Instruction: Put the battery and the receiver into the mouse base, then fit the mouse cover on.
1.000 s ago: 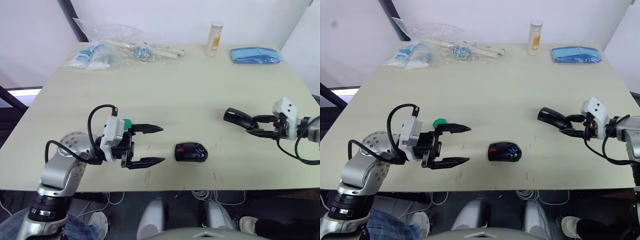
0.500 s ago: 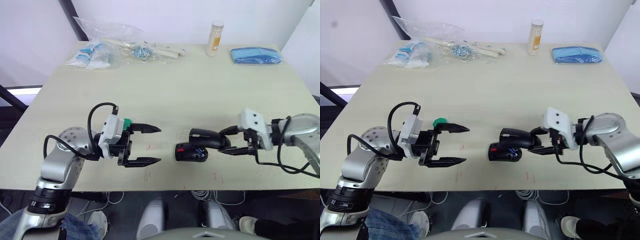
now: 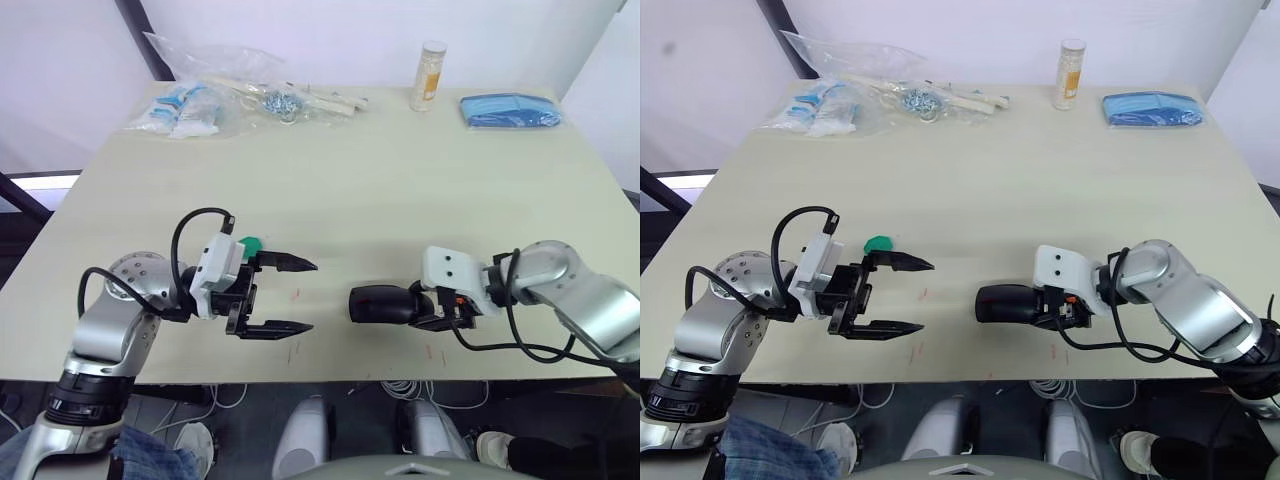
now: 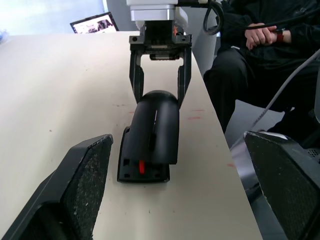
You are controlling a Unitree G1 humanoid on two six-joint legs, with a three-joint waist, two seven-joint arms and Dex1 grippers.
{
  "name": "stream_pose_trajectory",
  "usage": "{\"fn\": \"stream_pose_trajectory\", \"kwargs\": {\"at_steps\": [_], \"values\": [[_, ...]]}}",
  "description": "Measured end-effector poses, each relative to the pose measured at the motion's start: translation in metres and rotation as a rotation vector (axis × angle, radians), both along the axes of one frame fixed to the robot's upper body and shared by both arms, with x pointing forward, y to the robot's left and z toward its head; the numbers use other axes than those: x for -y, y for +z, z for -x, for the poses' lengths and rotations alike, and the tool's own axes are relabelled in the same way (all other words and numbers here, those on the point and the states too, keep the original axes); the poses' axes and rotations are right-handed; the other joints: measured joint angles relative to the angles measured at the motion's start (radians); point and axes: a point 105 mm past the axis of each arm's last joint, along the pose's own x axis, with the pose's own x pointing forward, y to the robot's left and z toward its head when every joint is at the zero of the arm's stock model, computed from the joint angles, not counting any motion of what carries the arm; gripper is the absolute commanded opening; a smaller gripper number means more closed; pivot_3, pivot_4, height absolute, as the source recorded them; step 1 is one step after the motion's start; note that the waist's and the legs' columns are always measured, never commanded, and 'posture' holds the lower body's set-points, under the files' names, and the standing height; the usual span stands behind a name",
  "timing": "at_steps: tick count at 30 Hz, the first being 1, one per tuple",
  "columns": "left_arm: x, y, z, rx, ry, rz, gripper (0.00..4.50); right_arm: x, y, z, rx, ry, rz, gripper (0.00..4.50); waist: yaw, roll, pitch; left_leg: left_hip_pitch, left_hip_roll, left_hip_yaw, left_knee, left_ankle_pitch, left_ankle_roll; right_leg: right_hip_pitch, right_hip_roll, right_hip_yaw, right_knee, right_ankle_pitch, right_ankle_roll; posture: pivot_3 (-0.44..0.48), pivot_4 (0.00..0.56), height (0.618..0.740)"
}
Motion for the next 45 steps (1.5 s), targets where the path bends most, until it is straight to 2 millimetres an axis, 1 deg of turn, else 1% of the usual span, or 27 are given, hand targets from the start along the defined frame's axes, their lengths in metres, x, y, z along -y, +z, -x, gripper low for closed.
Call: {"fn": "stream_pose_trajectory", "kwargs": {"at_steps": [5, 18, 20, 26, 38, 45], "values": [[-0.006, -0.003, 0.000, -0.005, 0.002, -0.023, 4.50, -0.007, 0.004, -0.009, 0.018, -0.004, 0.021, 2.29, 0.000, 0.000, 0.000, 0.000, 0.000, 0.000, 0.000, 0.000, 0.000, -0.001, 0.000, 0.000, 0.000, 0.000, 0.000, 0.000, 0.150, 0.740], [-0.020, -0.006, 0.003, -0.011, 0.007, -0.063, 4.50, -0.016, 0.003, -0.013, -0.002, 0.014, 0.084, 2.29, -0.001, 0.000, 0.000, -0.001, 0.000, 0.000, 0.000, 0.000, 0.000, -0.002, 0.000, 0.000, 0.001, 0.000, 0.000, 0.000, 0.150, 0.740], [-0.025, -0.008, 0.003, -0.027, 0.017, -0.082, 4.50, -0.016, 0.001, -0.013, -0.011, 0.010, 0.097, 2.29, -0.001, 0.000, 0.000, -0.001, 0.000, 0.000, 0.000, 0.000, 0.000, -0.002, 0.000, 0.000, 0.001, 0.000, 0.000, 0.000, 0.150, 0.740], [-0.031, -0.011, 0.001, -0.030, 0.032, -0.105, 4.50, -0.016, 0.001, -0.012, -0.018, 0.008, 0.109, 2.29, -0.001, 0.000, 0.000, -0.001, 0.000, 0.000, 0.000, 0.000, 0.000, -0.003, 0.000, 0.000, 0.001, 0.000, 0.000, 0.000, 0.150, 0.740], [-0.031, -0.011, 0.001, -0.025, 0.029, -0.102, 4.50, -0.011, -0.002, -0.013, -0.050, -0.034, 0.127, 2.29, 0.000, 0.000, 0.000, -0.001, 0.000, 0.000, 0.000, 0.000, 0.000, -0.003, 0.000, 0.000, 0.001, 0.000, 0.000, 0.000, 0.150, 0.740], [-0.031, -0.011, 0.001, -0.020, 0.028, -0.103, 4.50, -0.011, -0.002, -0.014, -0.047, -0.028, 0.136, 2.29, -0.001, 0.000, 0.000, -0.001, 0.000, 0.000, 0.000, 0.000, 0.000, -0.003, 0.000, 0.000, 0.001, 0.000, 0.000, 0.000, 0.150, 0.740]]}}
